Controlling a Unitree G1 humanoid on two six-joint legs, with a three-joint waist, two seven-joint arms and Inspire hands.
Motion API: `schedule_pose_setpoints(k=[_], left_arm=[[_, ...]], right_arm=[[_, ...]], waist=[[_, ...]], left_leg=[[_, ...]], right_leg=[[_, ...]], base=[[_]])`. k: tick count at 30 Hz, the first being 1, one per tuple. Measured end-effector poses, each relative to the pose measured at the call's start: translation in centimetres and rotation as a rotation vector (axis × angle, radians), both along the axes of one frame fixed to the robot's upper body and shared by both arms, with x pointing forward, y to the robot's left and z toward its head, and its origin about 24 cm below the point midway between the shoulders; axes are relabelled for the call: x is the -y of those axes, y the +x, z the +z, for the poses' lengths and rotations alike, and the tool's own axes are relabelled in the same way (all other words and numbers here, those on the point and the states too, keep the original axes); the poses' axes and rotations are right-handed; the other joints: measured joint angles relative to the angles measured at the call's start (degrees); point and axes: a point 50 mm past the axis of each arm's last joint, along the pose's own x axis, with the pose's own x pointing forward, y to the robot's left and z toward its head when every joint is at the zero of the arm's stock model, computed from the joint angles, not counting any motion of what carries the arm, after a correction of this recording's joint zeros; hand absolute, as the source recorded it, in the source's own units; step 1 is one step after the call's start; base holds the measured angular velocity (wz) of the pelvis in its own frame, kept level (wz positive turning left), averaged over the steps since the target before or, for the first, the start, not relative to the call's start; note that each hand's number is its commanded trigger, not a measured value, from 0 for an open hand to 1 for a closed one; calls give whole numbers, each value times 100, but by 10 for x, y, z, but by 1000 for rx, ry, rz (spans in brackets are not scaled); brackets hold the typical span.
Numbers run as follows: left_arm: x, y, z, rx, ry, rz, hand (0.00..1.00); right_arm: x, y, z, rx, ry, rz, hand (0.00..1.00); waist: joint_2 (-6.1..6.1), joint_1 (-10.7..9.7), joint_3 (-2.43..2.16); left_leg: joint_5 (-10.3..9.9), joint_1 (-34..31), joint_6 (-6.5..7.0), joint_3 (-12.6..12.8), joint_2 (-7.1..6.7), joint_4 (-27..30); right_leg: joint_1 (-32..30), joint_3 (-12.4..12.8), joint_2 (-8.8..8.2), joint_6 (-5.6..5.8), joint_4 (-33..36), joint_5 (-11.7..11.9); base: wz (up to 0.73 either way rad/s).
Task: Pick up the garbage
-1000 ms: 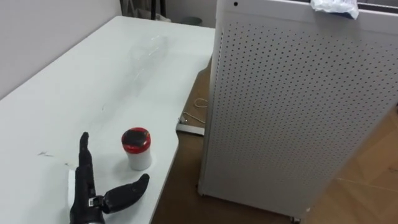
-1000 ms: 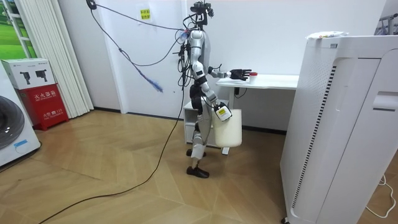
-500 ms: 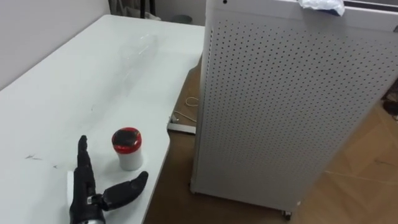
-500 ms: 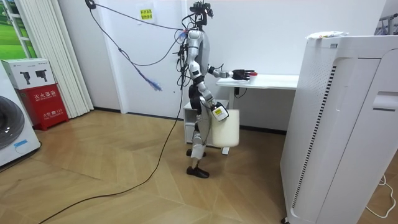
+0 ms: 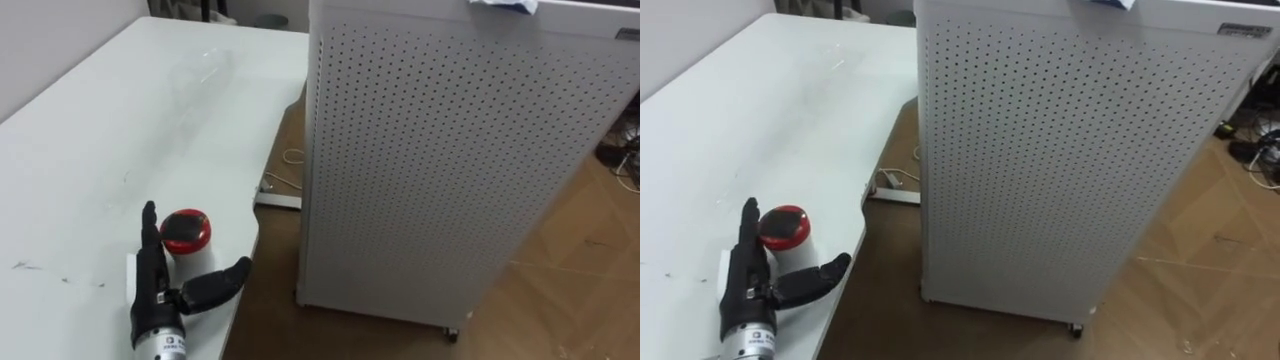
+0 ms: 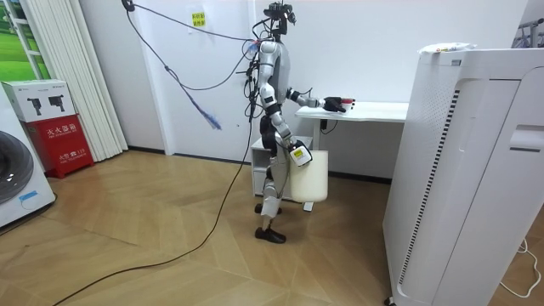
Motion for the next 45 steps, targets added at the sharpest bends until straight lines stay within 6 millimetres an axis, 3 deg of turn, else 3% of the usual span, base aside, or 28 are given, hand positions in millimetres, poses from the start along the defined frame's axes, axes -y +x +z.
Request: schedule_pose_setpoints(k=[2,3,5,6,12,23,37,42,45], left_arm=[[0,2,2,6,-5,5,0],[0,2,2,5,-4,7,22],[-1,4,2,5,-2,15,81],[-1,5,3,6,-1,23,100],[-4,14,9,24,10,80,100],[-9,15,9,18,-68,166,100],[-12,16,2,-28,-126,176,100],[10,19,4,-46,-132,57,100],[31,24,21,20,-166,-68,100]], right_arm=[[-1,0,0,-1,2,1,100],[-1,0,0,-1,3,2,100],[-2,-1,-1,-3,3,1,100],[-1,-1,-1,-3,2,0,100],[0,-2,-1,-7,-8,-20,100],[1,-7,0,-11,-26,-22,100],[1,-8,0,-30,-24,-26,100],[-3,-6,0,-24,-12,-39,100],[-3,0,1,-16,-16,-40,100]], waist=[[0,-12,0],[0,-21,0],[0,-38,0],[6,-49,2],[59,-122,27],[102,-135,6],[20,-120,-29],[15,-128,-30],[44,-186,-14]], left_leg=[[0,3,0,8,0,0],[0,0,0,11,0,-3],[0,-4,0,16,2,-2],[0,-7,0,17,3,-1],[0,-7,0,60,1,0],[0,2,0,96,0,-1],[0,194,0,105,11,-38],[0,144,0,116,6,-34],[5,-33,8,103,-6,18]], right_leg=[[11,7,1,0,-17,0],[17,9,4,4,-32,2],[28,6,8,11,-63,8],[29,9,11,13,-73,11],[12,13,10,14,-76,12],[-19,55,12,14,-77,12],[137,48,19,14,-70,12],[110,46,17,27,-65,38],[-10,47,-4,28,-26,58]], base=[[0],[0],[0],[0],[-3],[-2],[0],[4],[2]])
